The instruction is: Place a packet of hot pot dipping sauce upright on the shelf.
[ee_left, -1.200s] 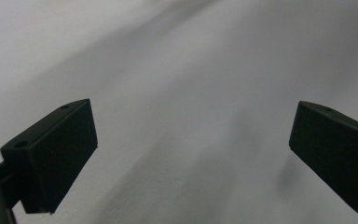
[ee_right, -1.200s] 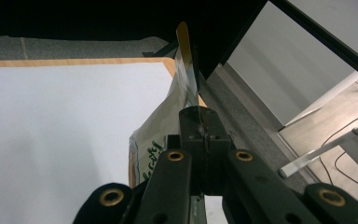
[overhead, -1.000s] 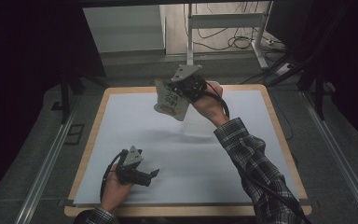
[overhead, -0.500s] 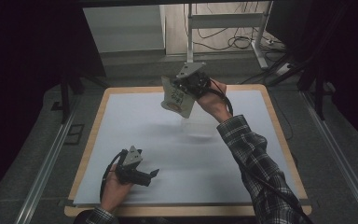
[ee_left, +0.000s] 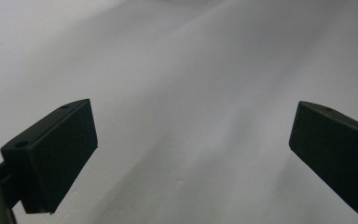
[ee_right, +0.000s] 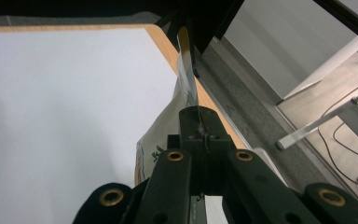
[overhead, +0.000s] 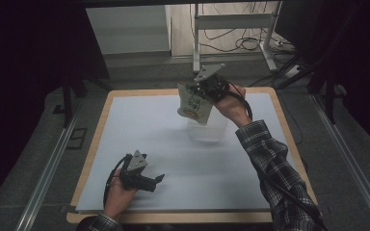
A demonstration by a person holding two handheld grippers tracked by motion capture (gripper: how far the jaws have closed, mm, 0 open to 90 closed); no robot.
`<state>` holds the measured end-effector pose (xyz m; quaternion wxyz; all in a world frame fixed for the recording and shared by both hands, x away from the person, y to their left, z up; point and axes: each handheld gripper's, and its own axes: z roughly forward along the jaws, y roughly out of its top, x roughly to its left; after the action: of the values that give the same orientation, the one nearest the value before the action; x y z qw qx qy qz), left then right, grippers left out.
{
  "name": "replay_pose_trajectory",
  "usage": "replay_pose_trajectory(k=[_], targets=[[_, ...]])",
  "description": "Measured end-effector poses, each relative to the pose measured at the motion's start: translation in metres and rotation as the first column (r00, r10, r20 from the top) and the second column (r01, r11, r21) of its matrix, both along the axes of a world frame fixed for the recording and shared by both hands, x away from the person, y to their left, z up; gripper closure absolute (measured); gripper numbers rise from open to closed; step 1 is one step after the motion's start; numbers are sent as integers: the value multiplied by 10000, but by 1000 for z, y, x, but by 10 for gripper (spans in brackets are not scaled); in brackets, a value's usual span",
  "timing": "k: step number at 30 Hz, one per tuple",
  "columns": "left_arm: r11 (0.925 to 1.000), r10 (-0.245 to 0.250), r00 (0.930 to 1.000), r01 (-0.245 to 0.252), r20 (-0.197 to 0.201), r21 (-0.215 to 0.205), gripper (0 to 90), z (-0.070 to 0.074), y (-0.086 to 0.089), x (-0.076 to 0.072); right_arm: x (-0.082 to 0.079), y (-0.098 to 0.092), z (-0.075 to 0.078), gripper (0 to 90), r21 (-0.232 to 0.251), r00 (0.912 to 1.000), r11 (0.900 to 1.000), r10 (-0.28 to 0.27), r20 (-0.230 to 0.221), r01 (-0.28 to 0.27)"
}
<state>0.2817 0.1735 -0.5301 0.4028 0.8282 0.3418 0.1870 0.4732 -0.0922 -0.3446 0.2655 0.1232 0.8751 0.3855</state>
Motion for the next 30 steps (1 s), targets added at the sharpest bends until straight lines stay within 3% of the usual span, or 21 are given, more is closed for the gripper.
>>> replay_pose_trajectory(k=[16, 22, 30], targets=[[10000, 33, 10000, -33, 35, -39, 11, 0, 0, 0, -4, -37, -3, 891, -256, 9973, 9994, -238, -690, 221], [10000, 47, 10000, -47, 36, -4, 11, 1, 1, 1, -5, -50, -3, 891, -613, 9958, 9979, -247, -885, 193], [10000, 40, 10000, -40, 61, 13, 11, 1, 1, 1, -1, -52, -11, 890, -819, 9933, 9964, -327, -1111, 237]])
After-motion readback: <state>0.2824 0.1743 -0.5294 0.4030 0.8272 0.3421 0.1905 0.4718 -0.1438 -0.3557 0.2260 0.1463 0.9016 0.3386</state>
